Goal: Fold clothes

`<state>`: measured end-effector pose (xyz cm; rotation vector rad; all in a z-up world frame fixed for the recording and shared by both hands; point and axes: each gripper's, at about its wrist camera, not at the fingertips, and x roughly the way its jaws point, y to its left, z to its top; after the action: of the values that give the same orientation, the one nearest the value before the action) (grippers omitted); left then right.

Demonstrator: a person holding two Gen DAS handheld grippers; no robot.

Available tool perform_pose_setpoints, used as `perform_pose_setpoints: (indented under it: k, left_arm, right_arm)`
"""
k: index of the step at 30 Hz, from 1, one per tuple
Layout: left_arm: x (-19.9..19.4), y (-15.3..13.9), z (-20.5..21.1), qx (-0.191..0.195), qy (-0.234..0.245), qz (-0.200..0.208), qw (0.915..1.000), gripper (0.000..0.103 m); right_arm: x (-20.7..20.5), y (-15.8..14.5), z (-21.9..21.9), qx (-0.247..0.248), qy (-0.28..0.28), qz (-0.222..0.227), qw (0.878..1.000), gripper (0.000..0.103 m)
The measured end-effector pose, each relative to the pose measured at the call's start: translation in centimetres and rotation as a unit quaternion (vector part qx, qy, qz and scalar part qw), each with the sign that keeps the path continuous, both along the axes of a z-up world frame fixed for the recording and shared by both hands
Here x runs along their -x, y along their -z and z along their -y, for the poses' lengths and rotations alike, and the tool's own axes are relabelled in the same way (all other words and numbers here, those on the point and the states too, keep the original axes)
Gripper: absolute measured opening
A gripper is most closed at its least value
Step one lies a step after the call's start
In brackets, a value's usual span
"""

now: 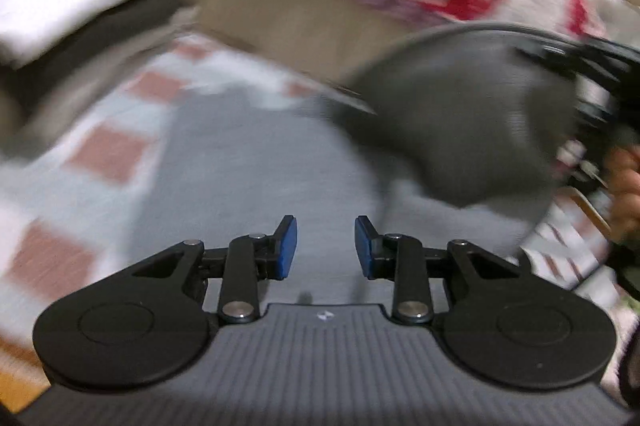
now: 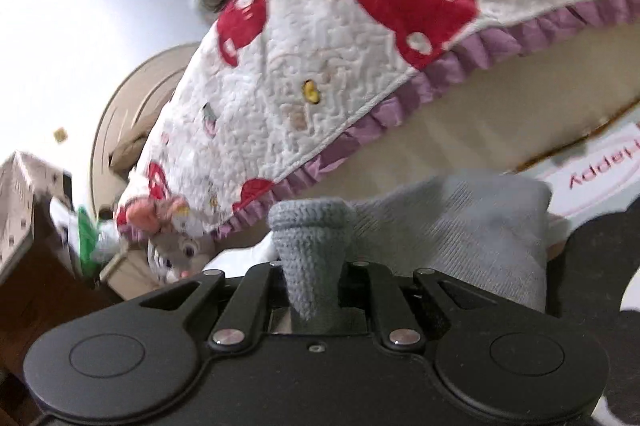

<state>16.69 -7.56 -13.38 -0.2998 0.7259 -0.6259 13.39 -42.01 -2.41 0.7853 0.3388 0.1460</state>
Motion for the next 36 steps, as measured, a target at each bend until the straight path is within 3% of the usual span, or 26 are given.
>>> perform_pose_setpoints:
  k: [1, 4, 7, 9, 11, 15, 20, 22, 23, 24, 27, 31, 34, 36]
  left_arm:
    - [-0.3, -0.1, 1.4, 0.001, 0.022, 0.003, 0.9998, 0.03]
    - [-0.4, 1.5, 6.3, -0.048, 0.078, -0.022, 0.9955, 0.03]
    - [-0.5, 3.1, 11.2, -0.1, 0.133, -0.048, 0.9849, 0.029]
    - [0.3, 4.4, 13.6, -0.136, 0.137, -0.054, 0.9796, 0.029]
    - [1.0, 4.4, 14.7, -0.16, 0.13, -0.031, 0.9779, 0.029]
    - [0.6, 4.2, 14.6, -0.15, 0.117, -0.052, 0.9804, 0.029]
    - [1.0, 4.3, 14.2, -0.143, 0.115, -0.054, 0.9815, 0.029]
    - [1.0, 4.5, 13.9, -0.14, 0.113, -0.053, 0.9823, 0.029]
    - [1.0, 4.6, 13.8, -0.139, 0.111, -0.053, 0.9826, 0.029]
    - [0.9, 4.7, 13.7, -0.135, 0.109, -0.056, 0.9832, 0.029]
    - [0.5, 4.8, 13.3, -0.12, 0.101, -0.071, 0.9852, 0.029]
    - [0.2, 5.0, 12.9, -0.105, 0.093, -0.082, 0.9867, 0.029]
    - [0.4, 5.0, 12.9, -0.105, 0.096, -0.074, 0.987, 0.029]
    - [0.4, 5.1, 12.9, -0.103, 0.096, -0.075, 0.9872, 0.029]
  right_arm:
    - [0.2, 0.3, 0.6, -0.014, 0.006, -0.004, 1.0, 0.012]
    - [1.6, 1.3, 3.5, -0.05, 0.033, -0.016, 0.998, 0.012]
    - [4.3, 2.1, 6.8, -0.071, 0.073, -0.023, 0.995, 0.012]
    - [6.2, 2.8, 8.5, -0.071, 0.104, -0.036, 0.991, 0.012]
    - [8.2, 4.2, 9.9, -0.075, 0.131, -0.055, 0.987, 0.012]
    - [11.1, 7.5, 12.1, -0.078, 0.191, -0.104, 0.973, 0.012]
    - [12.6, 10.4, 14.1, -0.102, 0.216, -0.137, 0.961, 0.019]
    - [12.9, 11.3, 14.5, -0.123, 0.207, -0.146, 0.959, 0.032]
    - [12.9, 11.8, 14.5, -0.138, 0.201, -0.15, 0.958, 0.053]
    - [12.8, 12.4, 14.5, -0.155, 0.195, -0.153, 0.956, 0.066]
    - [12.8, 14.1, 14.2, -0.175, 0.175, -0.167, 0.954, 0.068]
    - [12.2, 15.8, 13.1, -0.145, 0.2, -0.225, 0.942, 0.069]
    - [12.5, 16.4, 12.4, -0.145, 0.224, -0.221, 0.938, 0.072]
    - [12.3, 16.8, 12.1, -0.15, 0.224, -0.201, 0.942, 0.075]
